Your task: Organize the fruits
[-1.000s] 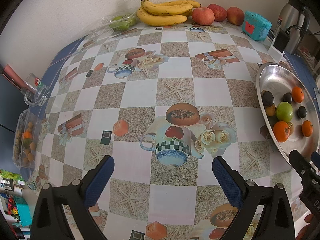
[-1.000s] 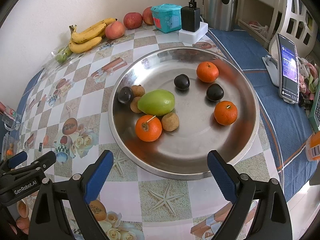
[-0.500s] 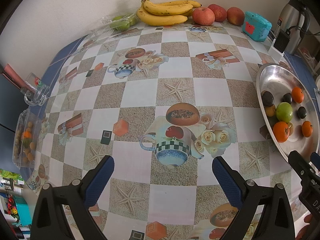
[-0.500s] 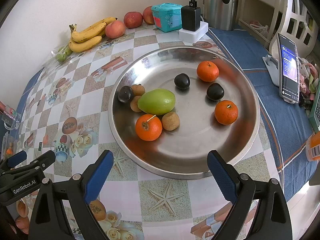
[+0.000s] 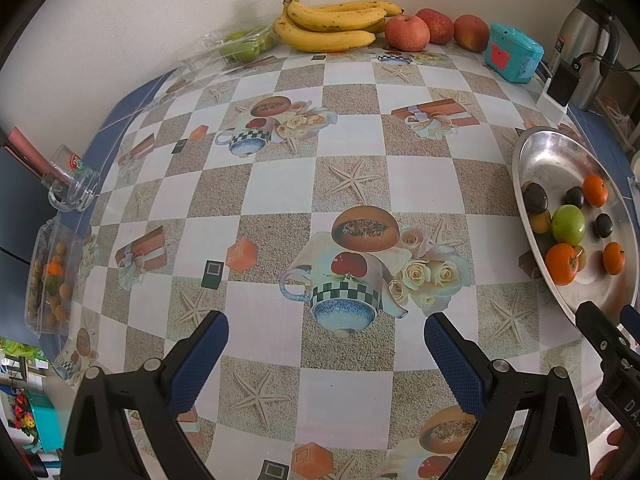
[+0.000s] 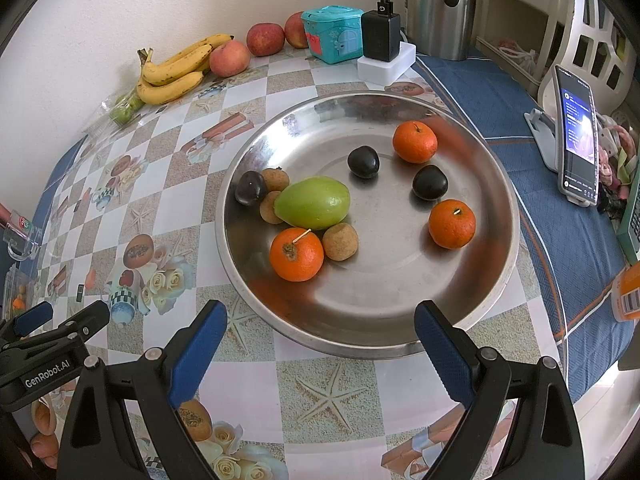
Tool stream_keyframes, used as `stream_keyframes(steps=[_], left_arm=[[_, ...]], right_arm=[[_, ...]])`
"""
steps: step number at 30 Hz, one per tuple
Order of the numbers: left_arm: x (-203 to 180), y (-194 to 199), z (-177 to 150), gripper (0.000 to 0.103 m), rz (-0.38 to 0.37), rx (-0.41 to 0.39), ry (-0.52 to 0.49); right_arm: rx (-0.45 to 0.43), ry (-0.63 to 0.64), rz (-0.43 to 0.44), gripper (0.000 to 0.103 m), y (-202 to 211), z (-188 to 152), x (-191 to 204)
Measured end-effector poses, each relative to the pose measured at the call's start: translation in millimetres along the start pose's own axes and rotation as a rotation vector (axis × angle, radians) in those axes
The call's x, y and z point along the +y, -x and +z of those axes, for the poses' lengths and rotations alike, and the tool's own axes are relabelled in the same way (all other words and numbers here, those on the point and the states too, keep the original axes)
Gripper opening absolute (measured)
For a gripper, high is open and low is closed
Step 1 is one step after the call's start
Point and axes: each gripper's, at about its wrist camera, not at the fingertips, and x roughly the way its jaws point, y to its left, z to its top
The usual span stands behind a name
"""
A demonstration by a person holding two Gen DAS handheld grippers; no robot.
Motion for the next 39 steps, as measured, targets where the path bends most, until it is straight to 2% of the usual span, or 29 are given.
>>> stream_keyframes(steps=[32, 39], left_arm=[[1.6, -0.3, -0.3, 0.1, -0.003, 0.0, 0.001], [4.2, 1.8, 0.4, 0.1, -0.019, -0.01, 0.027]], right_arm=[[0.002, 0.0, -0.001, 0.095, -0.3, -0.2, 0.2], [0.001, 0.0, -0.001, 0.095, -0.6, 0.2, 0.1]])
